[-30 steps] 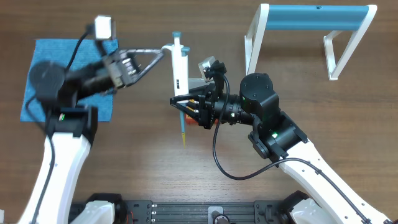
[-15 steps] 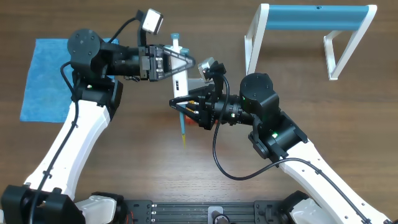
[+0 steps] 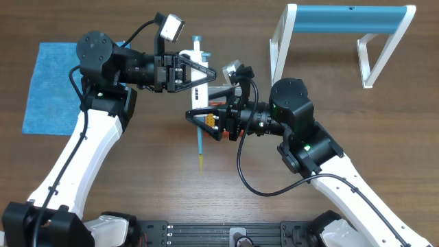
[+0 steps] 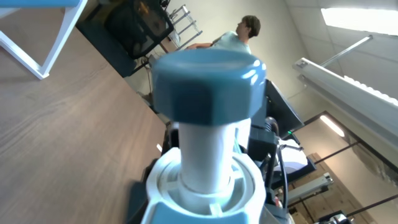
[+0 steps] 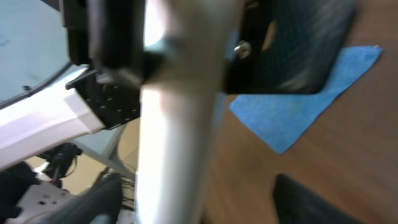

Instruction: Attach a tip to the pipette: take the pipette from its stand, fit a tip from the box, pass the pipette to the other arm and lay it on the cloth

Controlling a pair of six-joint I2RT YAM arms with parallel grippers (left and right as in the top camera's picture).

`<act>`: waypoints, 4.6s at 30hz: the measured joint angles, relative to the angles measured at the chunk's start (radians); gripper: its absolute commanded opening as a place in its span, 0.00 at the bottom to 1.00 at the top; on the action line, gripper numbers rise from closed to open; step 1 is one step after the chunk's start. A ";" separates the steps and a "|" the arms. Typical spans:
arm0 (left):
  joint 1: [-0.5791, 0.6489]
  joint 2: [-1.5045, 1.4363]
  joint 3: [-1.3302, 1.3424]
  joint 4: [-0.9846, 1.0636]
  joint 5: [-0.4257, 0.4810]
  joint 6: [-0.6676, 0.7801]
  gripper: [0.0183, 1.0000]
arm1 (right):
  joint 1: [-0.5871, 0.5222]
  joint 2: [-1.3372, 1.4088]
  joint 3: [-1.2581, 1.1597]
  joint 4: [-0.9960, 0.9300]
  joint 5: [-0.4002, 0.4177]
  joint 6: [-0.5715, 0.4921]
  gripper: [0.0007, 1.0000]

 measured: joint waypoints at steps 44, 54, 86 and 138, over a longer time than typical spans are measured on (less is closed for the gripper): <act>0.571 0.974 1.637 -1.967 -1.516 1.120 0.01 | -0.509 -0.049 0.396 -1.108 1.042 -0.248 0.84; 0.485 1.121 1.623 -1.937 -1.667 1.335 0.01 | -0.509 -0.077 0.404 -1.111 1.062 -0.208 0.84; 0.532 1.248 1.524 -1.952 -1.554 1.429 0.01 | -0.482 -0.072 0.404 -1.124 1.062 -0.155 0.84; 0.443 0.476 1.736 -2.287 -1.538 1.247 0.94 | -0.480 -0.341 0.406 -0.994 1.273 -0.238 0.84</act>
